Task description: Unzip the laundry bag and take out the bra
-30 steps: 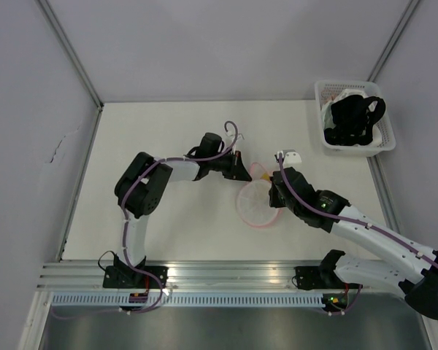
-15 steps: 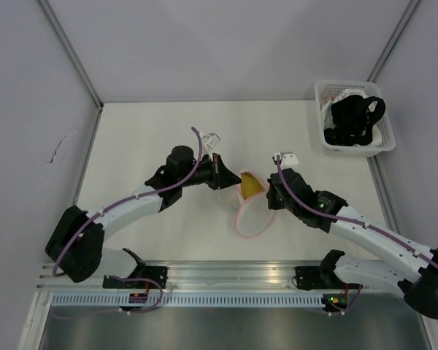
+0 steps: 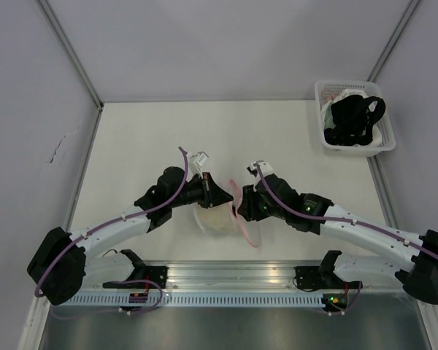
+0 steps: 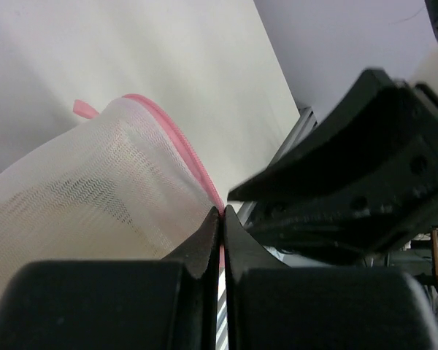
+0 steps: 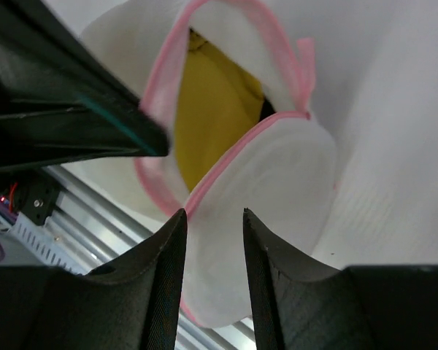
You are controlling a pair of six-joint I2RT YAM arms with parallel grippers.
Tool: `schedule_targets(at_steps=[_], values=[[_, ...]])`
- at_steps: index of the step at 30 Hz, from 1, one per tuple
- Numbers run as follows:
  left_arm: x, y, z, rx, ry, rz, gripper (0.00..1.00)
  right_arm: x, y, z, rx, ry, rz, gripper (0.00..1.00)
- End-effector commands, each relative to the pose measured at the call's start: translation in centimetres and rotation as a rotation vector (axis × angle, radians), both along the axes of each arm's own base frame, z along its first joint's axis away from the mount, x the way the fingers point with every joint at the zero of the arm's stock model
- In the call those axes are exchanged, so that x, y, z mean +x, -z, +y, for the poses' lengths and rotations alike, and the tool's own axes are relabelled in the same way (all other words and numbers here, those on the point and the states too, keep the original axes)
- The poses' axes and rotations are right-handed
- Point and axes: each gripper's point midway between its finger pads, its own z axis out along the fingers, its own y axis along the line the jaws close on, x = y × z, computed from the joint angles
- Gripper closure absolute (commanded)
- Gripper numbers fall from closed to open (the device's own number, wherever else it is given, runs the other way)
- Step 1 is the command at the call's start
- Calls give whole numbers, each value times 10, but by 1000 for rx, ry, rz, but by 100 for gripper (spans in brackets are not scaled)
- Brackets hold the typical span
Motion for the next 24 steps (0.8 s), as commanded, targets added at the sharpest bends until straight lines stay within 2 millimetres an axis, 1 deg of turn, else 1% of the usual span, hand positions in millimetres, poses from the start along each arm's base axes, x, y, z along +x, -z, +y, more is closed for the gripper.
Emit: schedule_targets(at_steps=[1, 2, 3, 6, 8, 9, 10, 11, 12, 13, 14, 15, 16, 17, 18, 19, 21, 22, 23, 24], values=[[7, -15, -5, -61, -34, -7, 98, -15, -19, 25, 66, -46, 2, 58], [7, -18, -6, -65, -32, -10, 98, -17, -18, 23, 57, -32, -3, 58], [8, -17, -7, -62, -31, -9, 98, -25, -17, 25, 51, -49, -3, 57], [10, -19, -8, -63, -34, -10, 98, -33, -10, 20, 13, -41, 4, 57], [11, -20, -9, -66, -32, -11, 98, -33, 3, 11, -68, -8, 6, 59], [11, -22, -9, -69, -31, -14, 98, -31, 7, 7, -101, 16, -2, 62], [10, -22, -9, -70, -29, -15, 98, -33, 20, -3, -182, 29, 10, 62], [10, -23, -9, -70, -29, -16, 98, -31, 21, -7, -215, 53, 3, 62], [9, -24, -8, -72, -29, -19, 98, -24, 23, -16, -268, 101, -39, 70], [9, -25, -8, -74, -27, -21, 98, -24, 30, -26, -328, 117, -37, 76], [8, -26, -8, -74, -26, -22, 98, -22, 29, -30, -343, 136, -52, 81], [7, -25, -7, -66, -24, -25, 98, -18, 25, -35, -353, 166, -73, 91], [6, -25, -6, -62, -21, -28, 98, -15, 22, -39, -357, 185, -91, 97], [6, -25, -5, -57, -19, -31, 98, -12, 15, -41, -344, 208, -107, 100], [5, -24, -3, -46, -16, -39, 98, -10, 10, -44, -336, 225, -120, 100], [2, -18, -1, -19, -13, -24, 98, -7, 0, -49, -322, 253, -151, 100], [-1, -15, 4, 12, -10, -27, 98, 0, -15, -58, -312, 300, -192, 100], [-6, -6, 9, 47, -7, 0, 98, 3, -22, -69, -331, 333, -218, 99], [-10, -4, 13, 62, -7, 4, 98, 6, -31, -72, -326, 355, -233, 100], [-11, 1, 16, 86, -10, 2, 98, 8, -33, -77, -341, 363, -239, 99]])
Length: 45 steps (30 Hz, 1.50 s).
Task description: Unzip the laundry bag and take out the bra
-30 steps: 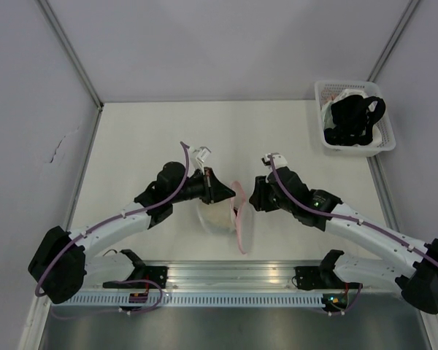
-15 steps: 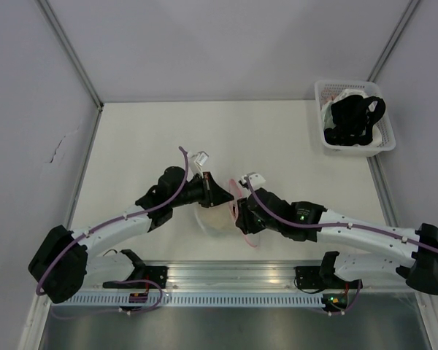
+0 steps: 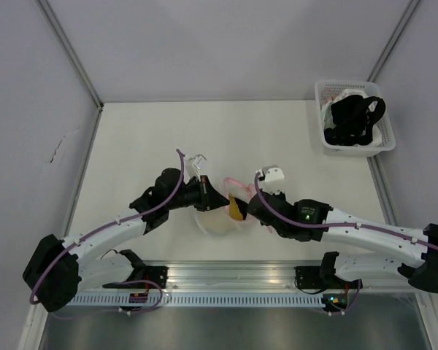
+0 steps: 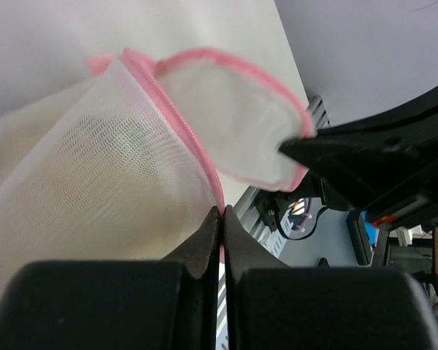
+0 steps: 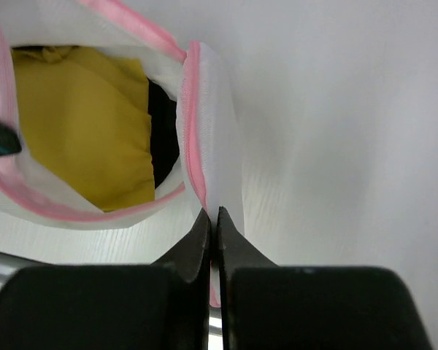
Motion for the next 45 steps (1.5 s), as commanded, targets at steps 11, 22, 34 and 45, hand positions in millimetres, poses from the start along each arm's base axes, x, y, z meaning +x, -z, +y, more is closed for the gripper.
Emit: schedule_targets(at_steps=[11, 22, 34, 45], values=[[-14, 61, 58, 309, -123, 50, 98, 48, -62, -115, -276, 472, -259, 62], [-12, 59, 52, 282, -117, 57, 98, 45, -94, -71, -65, 273, -260, 29], [-11, 51, 42, 214, -110, 69, 98, 21, -56, 51, 262, -169, -69, 27], [-12, 45, 38, 174, -108, 75, 98, 14, -35, 96, 308, -232, 22, 31]])
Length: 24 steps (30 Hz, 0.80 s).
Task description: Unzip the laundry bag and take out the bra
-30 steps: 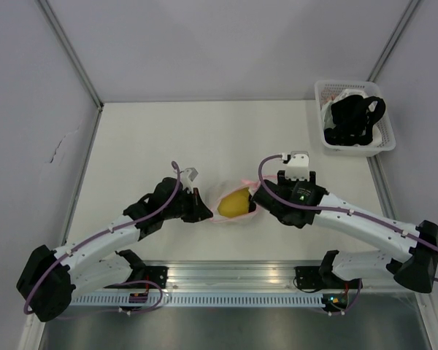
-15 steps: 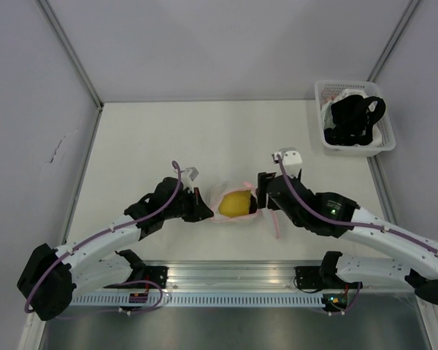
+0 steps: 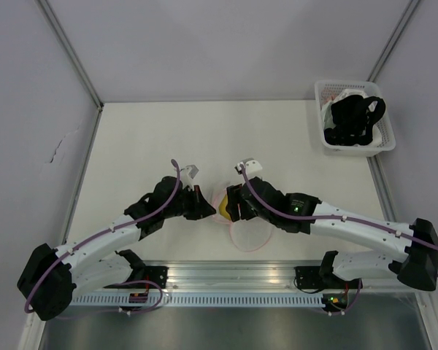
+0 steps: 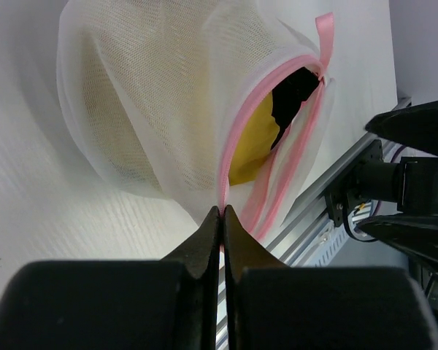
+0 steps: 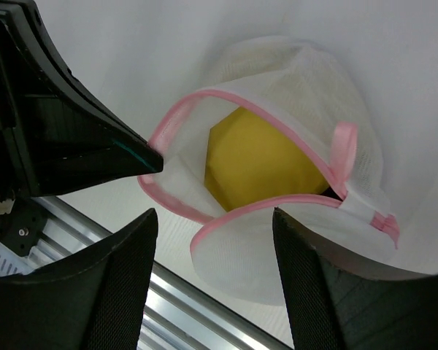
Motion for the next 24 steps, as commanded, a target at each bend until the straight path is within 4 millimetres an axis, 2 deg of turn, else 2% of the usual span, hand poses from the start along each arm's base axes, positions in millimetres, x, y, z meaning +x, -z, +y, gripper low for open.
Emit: schedule_targets(at_steps=[1, 3, 7, 11, 14, 16, 19, 20, 21, 24], values=[[-3, -9, -8, -62, 15, 1, 98, 2, -7, 24, 65, -7, 7, 31], [-3, -9, -8, -65, 15, 2, 98, 2, -1, 33, 68, -13, 13, 33], [-4, -12, -8, -76, 15, 3, 98, 8, 12, 39, 46, 10, 12, 40], [-7, -16, -8, -97, 17, -1, 98, 28, 26, 29, -29, 106, -44, 47], [-9, -19, -7, -110, 17, -6, 98, 40, 44, 20, -113, 161, -58, 47], [-12, -20, -6, -119, 17, -6, 98, 48, 60, 13, -169, 201, -58, 42], [-14, -23, -4, -131, 14, -11, 98, 56, 83, 10, -214, 212, -34, 37], [-14, -24, -3, -134, 12, -14, 98, 56, 95, 9, -238, 209, -22, 37], [-16, -23, -3, -135, 13, -11, 98, 58, 98, 12, -231, 209, -21, 37], [-17, -24, -2, -138, 11, -11, 98, 59, 110, 14, -242, 206, -9, 50]])
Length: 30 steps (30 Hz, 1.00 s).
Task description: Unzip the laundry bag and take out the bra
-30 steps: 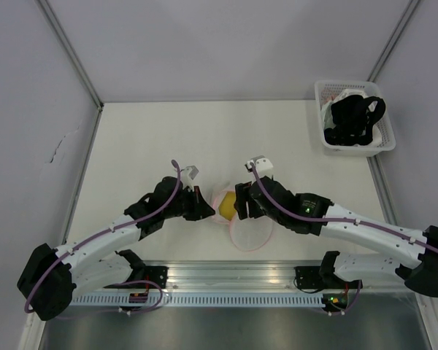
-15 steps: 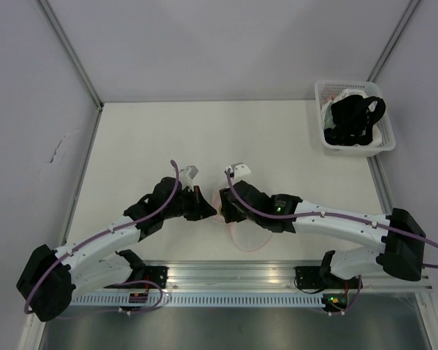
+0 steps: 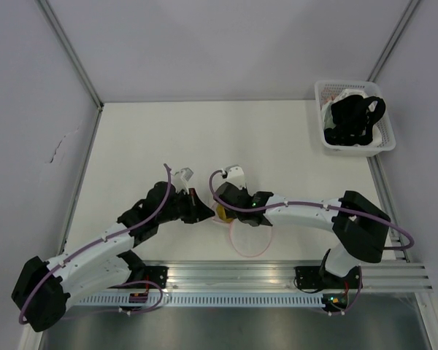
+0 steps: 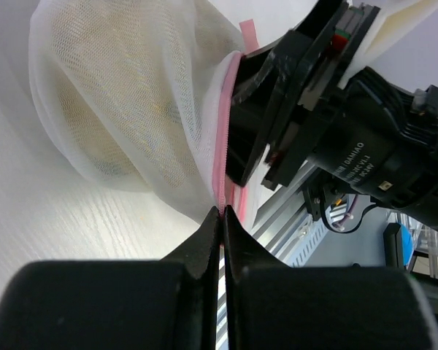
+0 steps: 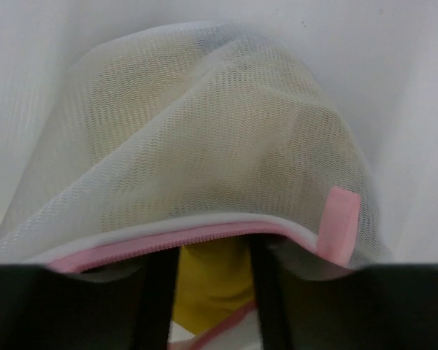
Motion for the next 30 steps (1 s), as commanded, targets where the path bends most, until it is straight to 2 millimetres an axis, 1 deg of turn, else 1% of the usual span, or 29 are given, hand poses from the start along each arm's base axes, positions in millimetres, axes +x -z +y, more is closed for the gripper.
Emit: schedule_targets(at_steps=[1, 3, 4, 6, 7, 8, 10, 11, 12, 13, 14, 15, 16, 18, 19, 20, 23, 24, 25, 27, 28, 30], values=[[-5, -10, -4, -52, 15, 2, 98, 10, 2, 7, 22, 24, -33, 60], [-6, -10, -3, -52, 14, 1, 98, 10, 1, 7, 30, 22, -34, 71], [-6, -10, -3, -52, 14, 1, 98, 10, 0, 7, 33, 21, -35, 83], [-6, -8, -3, -49, 12, 5, 98, 8, -10, 6, 51, 18, -44, 96], [-6, -7, -3, -47, 10, 7, 98, 7, -16, 6, 63, 9, -45, 100], [-5, -7, -3, -44, 9, 7, 98, 3, -31, 8, 106, -13, -50, 100], [-4, -5, -3, -39, 7, 9, 98, -4, -45, 8, 151, -51, -45, 99], [-3, -5, -3, -36, 3, 9, 98, -10, -65, 8, 192, -86, -62, 100], [-3, -4, -3, -34, 3, 11, 98, -21, -74, 14, 236, -149, -33, 100], [-2, -2, -3, -29, 1, 12, 98, -30, -82, 16, 266, -183, -23, 100], [-1, -2, -3, -26, -4, 11, 98, -40, -101, 15, 316, -237, -27, 100], [0, -2, -3, -24, -5, 9, 98, -52, -113, 19, 360, -290, -1, 99], [2, -2, -3, -21, -14, 6, 98, -60, -131, 14, 401, -313, -12, 100], [4, 0, -4, -15, -15, 8, 98, -72, -152, 12, 466, -363, -10, 100], [6, -2, -5, -16, -17, 4, 98, -76, -169, 6, 507, -366, -35, 100], [7, -1, -5, -13, -18, 5, 98, -80, -176, 3, 522, -371, -36, 100], [10, 2, -7, 1, -19, 14, 98, -94, -210, -2, 609, -427, -45, 100], [11, 1, -8, 0, -19, 13, 98, -95, -215, -3, 631, -420, -41, 100], [11, 2, -9, 1, -16, 16, 98, -110, -221, 0, 667, -485, 5, 100], [12, 0, -9, 1, -20, 12, 98, -120, -223, 3, 684, -530, 53, 100], [13, 0, -9, 2, -23, 11, 98, -130, -218, 5, 677, -569, 105, 100], [13, 0, -9, 3, -25, 8, 98, -137, -209, 6, 660, -604, 145, 99]])
